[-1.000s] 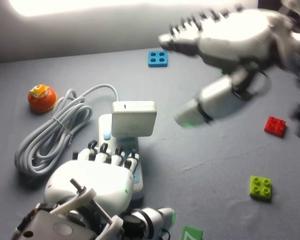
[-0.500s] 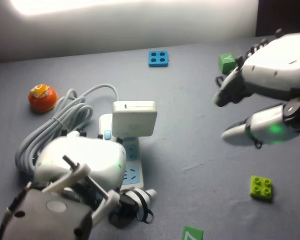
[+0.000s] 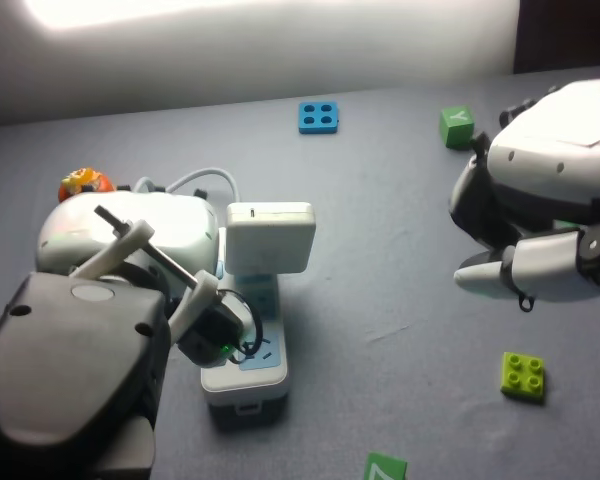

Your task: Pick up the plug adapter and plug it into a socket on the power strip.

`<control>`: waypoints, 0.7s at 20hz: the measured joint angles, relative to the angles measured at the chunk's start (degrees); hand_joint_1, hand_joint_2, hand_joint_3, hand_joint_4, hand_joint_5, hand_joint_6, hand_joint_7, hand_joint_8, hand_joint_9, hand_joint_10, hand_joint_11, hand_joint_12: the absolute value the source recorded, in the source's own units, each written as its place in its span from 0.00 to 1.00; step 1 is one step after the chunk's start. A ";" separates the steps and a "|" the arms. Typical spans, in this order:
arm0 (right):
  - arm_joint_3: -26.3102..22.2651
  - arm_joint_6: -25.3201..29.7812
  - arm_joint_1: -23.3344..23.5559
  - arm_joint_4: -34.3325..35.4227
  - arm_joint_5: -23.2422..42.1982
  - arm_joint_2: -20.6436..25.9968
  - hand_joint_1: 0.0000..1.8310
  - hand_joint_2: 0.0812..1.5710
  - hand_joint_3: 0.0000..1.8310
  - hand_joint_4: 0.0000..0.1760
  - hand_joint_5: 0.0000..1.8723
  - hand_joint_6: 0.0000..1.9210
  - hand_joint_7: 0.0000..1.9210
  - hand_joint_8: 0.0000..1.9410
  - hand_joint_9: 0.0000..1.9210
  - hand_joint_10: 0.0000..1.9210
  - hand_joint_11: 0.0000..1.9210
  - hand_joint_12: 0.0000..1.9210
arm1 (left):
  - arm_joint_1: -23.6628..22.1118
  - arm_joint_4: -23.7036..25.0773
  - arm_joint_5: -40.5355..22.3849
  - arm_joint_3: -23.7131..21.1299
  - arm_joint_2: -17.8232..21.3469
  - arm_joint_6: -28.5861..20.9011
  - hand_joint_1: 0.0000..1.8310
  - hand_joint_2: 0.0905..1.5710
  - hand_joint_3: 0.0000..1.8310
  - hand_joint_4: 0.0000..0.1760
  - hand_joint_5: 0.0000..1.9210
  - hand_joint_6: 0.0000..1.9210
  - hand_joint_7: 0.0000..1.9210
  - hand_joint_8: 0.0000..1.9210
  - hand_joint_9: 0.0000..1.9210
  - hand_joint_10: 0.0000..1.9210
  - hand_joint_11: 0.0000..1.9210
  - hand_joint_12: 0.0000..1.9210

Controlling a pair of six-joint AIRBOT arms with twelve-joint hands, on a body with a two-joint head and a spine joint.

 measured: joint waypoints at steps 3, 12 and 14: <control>-0.04 0.37 0.02 -0.04 -0.09 0.00 0.19 0.86 0.01 0.00 0.62 1.00 0.66 1.00 0.74 1.00 0.84 1.00 | -1.16 -0.39 0.20 0.57 0.07 -0.04 0.31 0.82 0.00 0.00 0.67 1.00 0.68 1.00 0.69 1.00 0.69 1.00; -0.28 -1.60 0.04 0.00 0.00 -0.24 0.14 0.95 0.00 0.00 0.63 1.00 0.65 1.00 0.73 1.00 0.83 1.00 | -3.58 -1.18 0.13 2.01 1.66 0.81 0.25 0.89 0.00 0.00 0.66 1.00 0.70 1.00 0.72 1.00 0.77 1.00; -0.28 -3.21 0.04 0.02 -0.02 -0.74 0.14 0.96 0.00 0.00 0.61 1.00 0.65 1.00 0.73 1.00 0.82 1.00 | -3.80 -1.40 0.28 1.99 1.70 0.81 0.26 0.89 0.00 0.00 0.66 1.00 0.70 1.00 0.72 1.00 0.77 1.00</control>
